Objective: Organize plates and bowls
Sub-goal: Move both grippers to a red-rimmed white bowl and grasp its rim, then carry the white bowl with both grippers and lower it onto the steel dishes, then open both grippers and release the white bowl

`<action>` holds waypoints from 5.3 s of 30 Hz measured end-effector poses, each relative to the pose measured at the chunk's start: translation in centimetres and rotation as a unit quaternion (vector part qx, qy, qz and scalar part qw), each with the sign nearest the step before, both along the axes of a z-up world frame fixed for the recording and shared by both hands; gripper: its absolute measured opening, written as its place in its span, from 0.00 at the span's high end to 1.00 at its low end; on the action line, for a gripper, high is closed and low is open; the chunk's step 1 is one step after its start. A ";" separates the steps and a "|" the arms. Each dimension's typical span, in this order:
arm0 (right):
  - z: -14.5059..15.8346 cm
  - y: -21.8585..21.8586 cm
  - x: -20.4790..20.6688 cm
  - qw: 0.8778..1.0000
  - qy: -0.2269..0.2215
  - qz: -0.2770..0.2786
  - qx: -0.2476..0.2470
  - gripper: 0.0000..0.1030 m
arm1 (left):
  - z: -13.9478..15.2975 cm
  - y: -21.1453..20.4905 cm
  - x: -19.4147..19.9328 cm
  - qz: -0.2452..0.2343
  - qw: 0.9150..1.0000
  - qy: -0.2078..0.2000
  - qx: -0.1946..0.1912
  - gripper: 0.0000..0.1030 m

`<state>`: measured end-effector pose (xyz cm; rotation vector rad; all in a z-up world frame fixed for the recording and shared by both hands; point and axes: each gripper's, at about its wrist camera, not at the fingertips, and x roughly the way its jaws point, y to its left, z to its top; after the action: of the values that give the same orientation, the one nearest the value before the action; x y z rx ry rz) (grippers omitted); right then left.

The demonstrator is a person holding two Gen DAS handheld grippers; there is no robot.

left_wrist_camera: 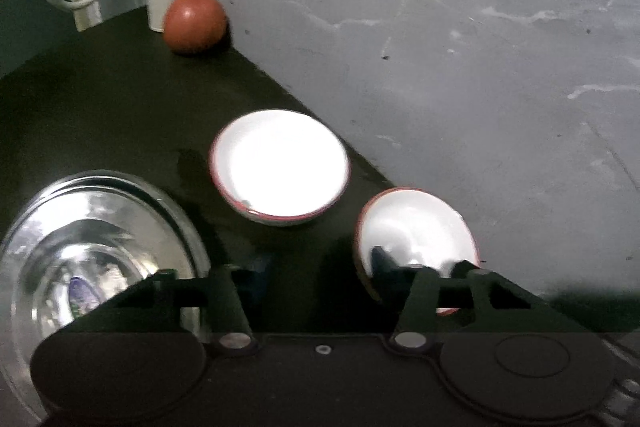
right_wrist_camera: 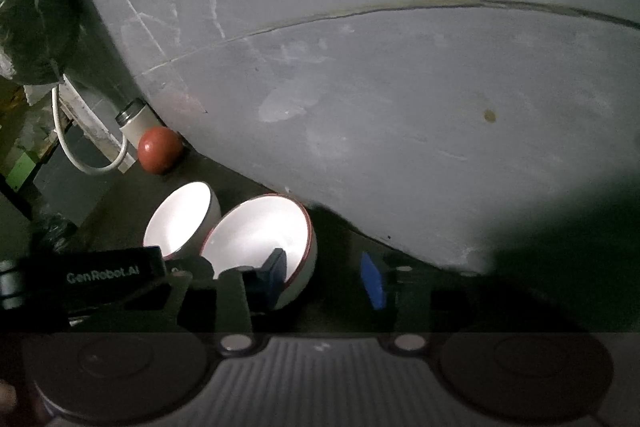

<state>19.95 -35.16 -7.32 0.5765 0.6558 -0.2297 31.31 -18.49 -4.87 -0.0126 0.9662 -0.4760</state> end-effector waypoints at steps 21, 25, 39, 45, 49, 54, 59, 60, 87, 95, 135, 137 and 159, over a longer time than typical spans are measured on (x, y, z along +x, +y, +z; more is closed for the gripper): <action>0.6 0.5 1.3 1.000 0.003 0.029 -0.004 0.87 | -0.1 -0.8 -0.1 -0.039 0.999 0.023 -0.016 0.91; 0.9 0.8 0.7 0.999 0.008 0.035 -0.006 0.87 | 0.6 -0.3 -0.8 -0.037 0.999 0.018 -0.024 0.91; 4.0 2.1 -2.5 0.998 -0.008 0.054 -0.019 0.87 | 3.7 1.8 -4.7 -0.032 0.999 -0.004 -0.034 0.91; 5.4 3.1 -4.0 0.997 -0.014 0.068 -0.021 0.87 | 5.0 3.2 -6.6 -0.027 0.999 -0.013 -0.039 0.91; 6.1 3.8 -4.8 0.997 -0.017 0.078 -0.022 0.87 | 5.7 4.3 -7.6 -0.024 0.999 -0.016 -0.043 0.91; 6.7 4.8 -5.6 0.995 -0.015 0.096 -0.025 0.87 | 6.2 5.8 -8.9 -0.022 0.999 -0.018 -0.042 0.91; 7.0 6.1 -6.2 0.993 -0.008 0.119 -0.025 0.87 | 6.2 7.3 -9.8 -0.014 0.999 -0.013 -0.043 0.91; 7.1 6.3 -6.3 0.992 -0.007 0.123 -0.024 0.87 | 6.2 7.6 -10.0 -0.011 0.999 -0.012 -0.045 0.91; 6.8 10.8 -9.1 0.969 0.029 0.242 -0.034 0.87 | 4.7 13.6 -15.0 0.042 0.998 0.021 -0.040 0.90; 6.3 11.4 -9.3 0.963 0.044 0.264 -0.037 0.87 | 3.3 14.1 -15.3 0.055 0.997 0.045 -0.040 0.90; 5.0 11.3 -9.3 0.958 0.070 0.276 -0.025 0.85 | 1.4 14.0 -15.3 0.072 0.994 0.077 -0.038 0.89; 5.0 11.3 -9.3 0.958 0.071 0.276 -0.026 0.85 | 1.4 14.0 -15.2 0.072 0.994 0.077 -0.038 0.89; 4.6 11.1 -9.1 0.959 0.071 0.274 -0.020 0.84 | 0.9 14.0 -14.8 0.077 0.993 0.081 -0.036 0.87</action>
<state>10.84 -24.07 -2.70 0.3217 0.9223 0.2388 16.49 -4.51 -3.94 -0.1924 1.0977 -0.3720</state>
